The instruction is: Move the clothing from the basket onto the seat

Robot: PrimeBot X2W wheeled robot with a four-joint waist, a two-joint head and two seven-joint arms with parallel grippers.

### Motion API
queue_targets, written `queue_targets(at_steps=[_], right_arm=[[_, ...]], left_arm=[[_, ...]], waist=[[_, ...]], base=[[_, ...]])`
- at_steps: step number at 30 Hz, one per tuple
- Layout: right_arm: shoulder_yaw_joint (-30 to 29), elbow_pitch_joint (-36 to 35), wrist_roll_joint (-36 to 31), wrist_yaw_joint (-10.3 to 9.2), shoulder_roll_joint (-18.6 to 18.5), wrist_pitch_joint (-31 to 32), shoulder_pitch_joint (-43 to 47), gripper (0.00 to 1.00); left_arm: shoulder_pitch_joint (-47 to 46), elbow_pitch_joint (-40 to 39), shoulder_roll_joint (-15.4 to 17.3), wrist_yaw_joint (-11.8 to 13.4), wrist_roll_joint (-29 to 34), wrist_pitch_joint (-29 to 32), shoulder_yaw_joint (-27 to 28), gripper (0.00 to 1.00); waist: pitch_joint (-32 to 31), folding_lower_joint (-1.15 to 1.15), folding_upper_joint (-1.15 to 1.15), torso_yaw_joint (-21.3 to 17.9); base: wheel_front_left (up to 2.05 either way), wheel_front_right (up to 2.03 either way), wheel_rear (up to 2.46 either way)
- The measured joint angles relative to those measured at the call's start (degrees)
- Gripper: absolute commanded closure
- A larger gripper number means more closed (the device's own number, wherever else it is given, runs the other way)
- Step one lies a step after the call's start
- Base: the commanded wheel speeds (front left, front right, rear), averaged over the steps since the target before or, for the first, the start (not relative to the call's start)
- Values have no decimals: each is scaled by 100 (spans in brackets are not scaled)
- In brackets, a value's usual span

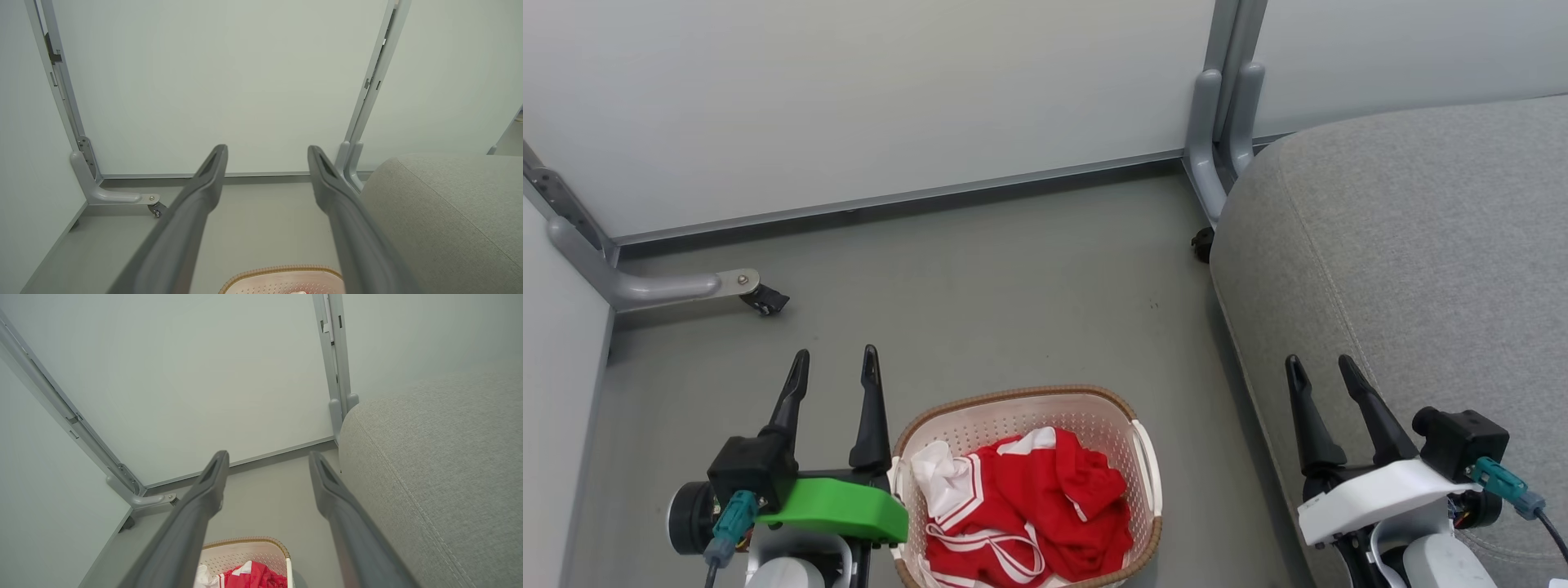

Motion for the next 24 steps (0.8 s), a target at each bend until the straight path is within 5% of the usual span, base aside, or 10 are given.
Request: queue_targets(at_steps=[24], right_arm=[[119,-24,-1109,1,-8,-267,-34,0]], left_arm=[[-4,-22,8,68,1023,-266,-176,0]], waist=[[6,0,0,50]], base=[[0,0,0]])
